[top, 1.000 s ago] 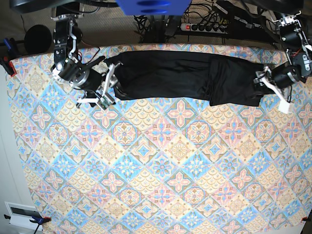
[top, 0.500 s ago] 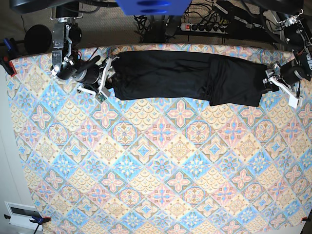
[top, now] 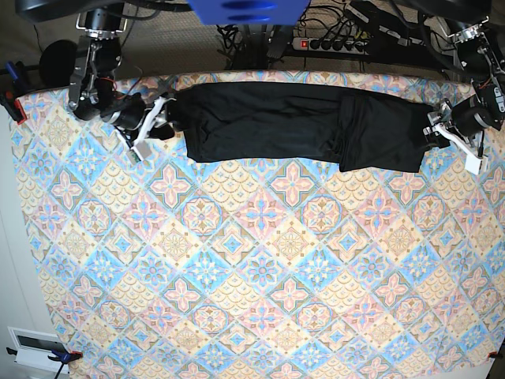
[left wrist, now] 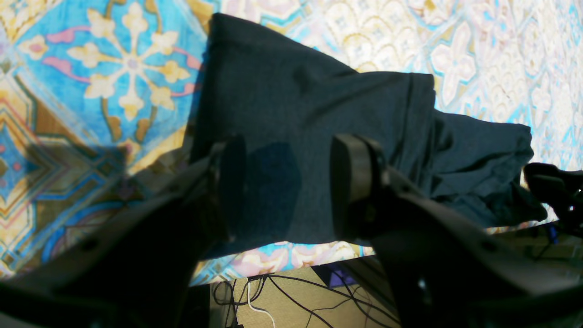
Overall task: Layout the t-shirt on the table in an organized manner, then fold the t-shirt properly
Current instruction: 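Fold the shirt end with the left gripper toward the right gripper, then push the folded shirt strip with both grippers to compact it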
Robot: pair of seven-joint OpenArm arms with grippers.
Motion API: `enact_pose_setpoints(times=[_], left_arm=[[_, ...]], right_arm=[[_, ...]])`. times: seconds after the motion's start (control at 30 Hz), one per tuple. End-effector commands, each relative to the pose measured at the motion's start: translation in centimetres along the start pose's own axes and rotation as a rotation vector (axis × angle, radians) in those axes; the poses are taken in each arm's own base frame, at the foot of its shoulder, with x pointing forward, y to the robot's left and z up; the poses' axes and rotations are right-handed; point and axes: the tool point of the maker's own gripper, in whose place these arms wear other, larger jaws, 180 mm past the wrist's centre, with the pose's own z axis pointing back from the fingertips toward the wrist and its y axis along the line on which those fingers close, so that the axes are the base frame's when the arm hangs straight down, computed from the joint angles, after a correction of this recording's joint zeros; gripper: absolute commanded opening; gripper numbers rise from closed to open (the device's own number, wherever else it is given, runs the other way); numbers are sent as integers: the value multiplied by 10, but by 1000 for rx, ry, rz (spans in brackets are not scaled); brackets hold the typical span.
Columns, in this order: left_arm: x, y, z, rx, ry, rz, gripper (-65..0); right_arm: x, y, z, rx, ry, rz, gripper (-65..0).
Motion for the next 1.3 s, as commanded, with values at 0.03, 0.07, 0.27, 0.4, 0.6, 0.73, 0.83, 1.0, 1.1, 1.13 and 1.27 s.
enact_pose_setpoints(times=[0.03,0.07,0.27,0.4,0.6,0.73,0.83,1.0,1.1,1.13,1.27], left_arm=[[12,-2,6,-3,-30,-24,-358],[12,-1,6,-3,-30,-23,-358],[17,-2,6,-6,-60,-22,-358],[18,-2,6,-6,-63,-22,-358],[17,-2,6,-4,-62,-22,-358],[18,-2,6,-6,-63,-22,-358],[18,-2,6,-6,-63,-22,-358],[18,-2,6,-7,-63,-22,-358],[18,-2,6,-7,-64,-23,-358],[18,-2,6,-7,-64,-23,-358],[19,-3,7,-9,-67,-24,-358]], right_arm=[[7,-13,13,-51,2,32,-355],[8,-13,14,-52,1,36,-355],[-1,-3,1,-10,39,35,-355],[-15,16,-16,57,94,48,-355],[-18,35,-28,107,103,51,-355],[-19,45,-34,133,108,58,-355],[-23,59,-44,169,108,34,-355],[-39,62,-54,191,138,-26,-356],[-46,61,-55,193,153,-44,-357],[-46,62,-56,195,153,-46,-357],[-45,70,-61,211,143,-55,-357]])
